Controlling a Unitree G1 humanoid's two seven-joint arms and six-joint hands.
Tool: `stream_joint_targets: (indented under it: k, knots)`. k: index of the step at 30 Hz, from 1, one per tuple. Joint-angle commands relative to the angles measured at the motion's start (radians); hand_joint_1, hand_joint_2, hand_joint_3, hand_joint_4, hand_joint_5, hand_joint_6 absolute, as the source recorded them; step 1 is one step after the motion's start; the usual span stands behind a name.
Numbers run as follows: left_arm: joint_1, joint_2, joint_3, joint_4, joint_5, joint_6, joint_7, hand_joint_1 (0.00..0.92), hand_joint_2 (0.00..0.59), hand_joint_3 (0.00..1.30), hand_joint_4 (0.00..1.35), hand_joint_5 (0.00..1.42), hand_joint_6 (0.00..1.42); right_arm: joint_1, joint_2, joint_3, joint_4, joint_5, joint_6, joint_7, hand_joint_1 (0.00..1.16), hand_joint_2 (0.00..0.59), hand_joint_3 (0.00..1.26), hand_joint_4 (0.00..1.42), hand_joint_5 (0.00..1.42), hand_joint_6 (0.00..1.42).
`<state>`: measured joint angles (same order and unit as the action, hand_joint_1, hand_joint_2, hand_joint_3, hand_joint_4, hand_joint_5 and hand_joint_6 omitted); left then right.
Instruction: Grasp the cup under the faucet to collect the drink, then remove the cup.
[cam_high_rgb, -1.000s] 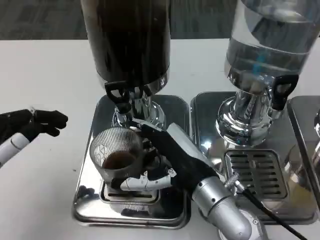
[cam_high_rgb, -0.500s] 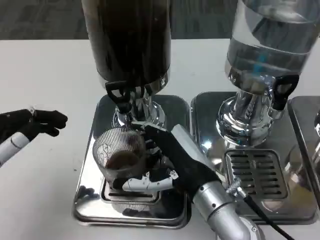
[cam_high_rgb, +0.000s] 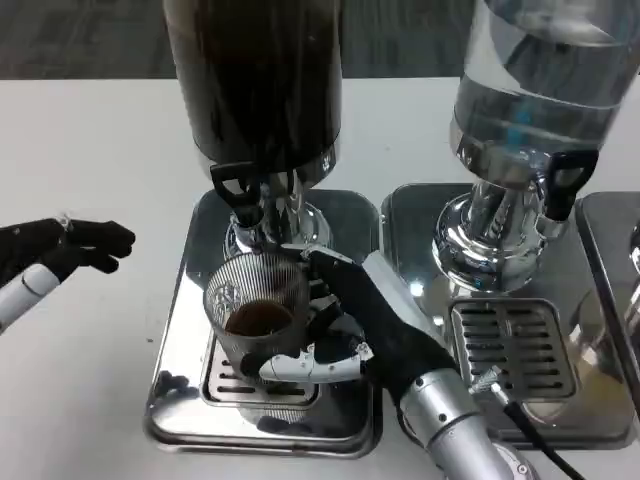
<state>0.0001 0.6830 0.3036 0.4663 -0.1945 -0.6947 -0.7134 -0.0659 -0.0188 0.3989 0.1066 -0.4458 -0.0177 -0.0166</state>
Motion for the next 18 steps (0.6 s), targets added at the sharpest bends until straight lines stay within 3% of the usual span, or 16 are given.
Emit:
stream_joint_targets:
  k: [1, 18]
  knots:
    - [-0.005, 0.013, -0.006, 0.005, -0.004, 0.008, -0.006, 0.0, 0.199, 0.43, 0.38, 0.4, 0.32, 0.011, -0.004, -0.017, -0.035, 0.01, -0.013, -0.016, 0.93, 0.204, 0.31, 0.37, 0.51, 0.66]
    - [-0.017, 0.015, -0.021, 0.009, -0.006, 0.007, -0.018, 0.0, 0.196, 0.44, 0.39, 0.42, 0.32, 0.026, -0.001, -0.033, -0.043, 0.014, -0.017, -0.02, 0.89, 0.222, 0.32, 0.37, 0.52, 0.67]
